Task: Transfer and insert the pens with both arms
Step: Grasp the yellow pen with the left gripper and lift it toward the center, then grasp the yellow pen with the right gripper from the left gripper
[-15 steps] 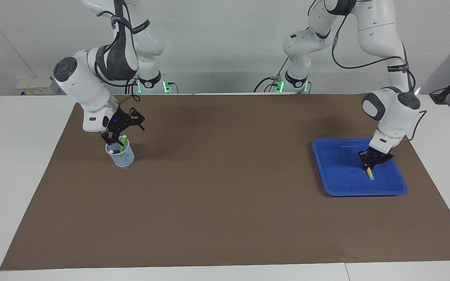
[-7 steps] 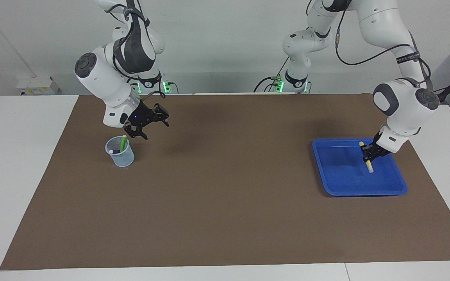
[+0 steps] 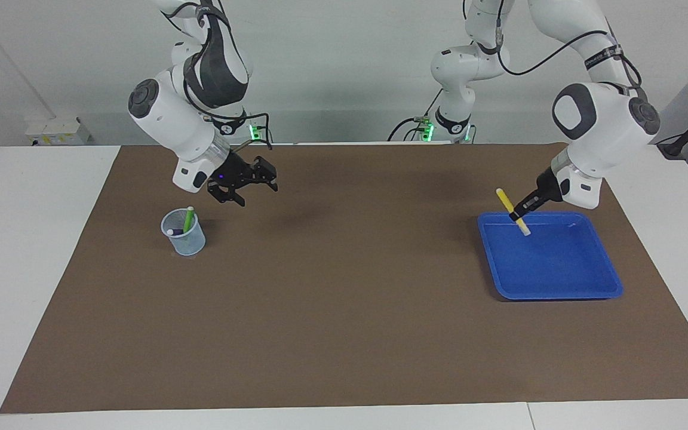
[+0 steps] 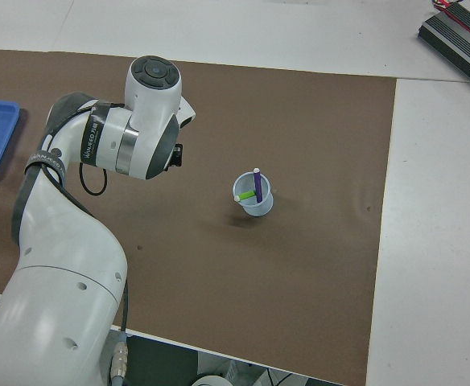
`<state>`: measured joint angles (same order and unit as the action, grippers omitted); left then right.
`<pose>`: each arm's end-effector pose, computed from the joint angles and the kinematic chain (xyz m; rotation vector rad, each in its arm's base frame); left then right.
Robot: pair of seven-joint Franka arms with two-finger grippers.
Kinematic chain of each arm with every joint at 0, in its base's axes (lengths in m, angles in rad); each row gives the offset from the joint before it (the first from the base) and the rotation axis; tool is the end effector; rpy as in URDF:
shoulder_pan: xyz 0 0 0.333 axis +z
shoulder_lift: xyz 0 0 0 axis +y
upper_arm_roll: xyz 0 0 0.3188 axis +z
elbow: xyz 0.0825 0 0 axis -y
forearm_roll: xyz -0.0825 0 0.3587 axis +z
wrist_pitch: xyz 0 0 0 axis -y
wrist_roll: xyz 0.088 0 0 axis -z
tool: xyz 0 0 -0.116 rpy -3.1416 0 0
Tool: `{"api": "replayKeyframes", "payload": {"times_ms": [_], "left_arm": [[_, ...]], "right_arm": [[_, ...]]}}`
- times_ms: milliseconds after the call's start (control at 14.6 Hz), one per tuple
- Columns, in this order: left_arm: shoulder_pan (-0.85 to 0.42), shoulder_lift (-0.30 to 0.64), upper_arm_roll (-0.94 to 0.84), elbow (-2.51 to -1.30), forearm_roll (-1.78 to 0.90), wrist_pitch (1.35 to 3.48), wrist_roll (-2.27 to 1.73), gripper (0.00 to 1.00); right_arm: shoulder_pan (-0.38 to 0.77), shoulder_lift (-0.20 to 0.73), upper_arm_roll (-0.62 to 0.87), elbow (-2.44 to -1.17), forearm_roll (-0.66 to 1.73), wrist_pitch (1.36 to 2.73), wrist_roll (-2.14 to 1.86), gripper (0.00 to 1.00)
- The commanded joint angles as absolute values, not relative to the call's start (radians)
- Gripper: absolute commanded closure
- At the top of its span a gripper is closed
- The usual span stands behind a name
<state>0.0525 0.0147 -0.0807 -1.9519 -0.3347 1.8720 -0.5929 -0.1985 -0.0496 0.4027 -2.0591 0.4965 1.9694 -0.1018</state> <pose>0.5274 -0.0425 0.4690 2.6939 0.9530 -0.2677 0.4957 0.1404 0.4636 -2.7065 -0.1344 0.0869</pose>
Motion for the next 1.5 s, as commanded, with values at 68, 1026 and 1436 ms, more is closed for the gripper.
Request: {"api": "replayKeyframes", "payload": {"times_ms": [68, 1026, 1436], "left_arm": [[-0.055, -0.077, -0.067, -1.973, -0.469, 1.841, -0.95, 1.0], [-0.178, -0.153, -0.067, -2.045, -0.715, 1.805, -1.514, 1.0], [-0.179, -0.179, -0.067, -2.089, -0.765, 1.806, -1.519, 1.0]], "right_arm": [[-0.086, -0.077, 0.416, -2.0, 0.561, 1.971, 0.198, 0.0], [0.248, -0.086, 0.423, -1.904, 0.575, 2.364, 0.672, 0.0], [0.301, -0.032, 0.423, -1.91, 0.442, 2.437, 0.652, 0.07]]}}
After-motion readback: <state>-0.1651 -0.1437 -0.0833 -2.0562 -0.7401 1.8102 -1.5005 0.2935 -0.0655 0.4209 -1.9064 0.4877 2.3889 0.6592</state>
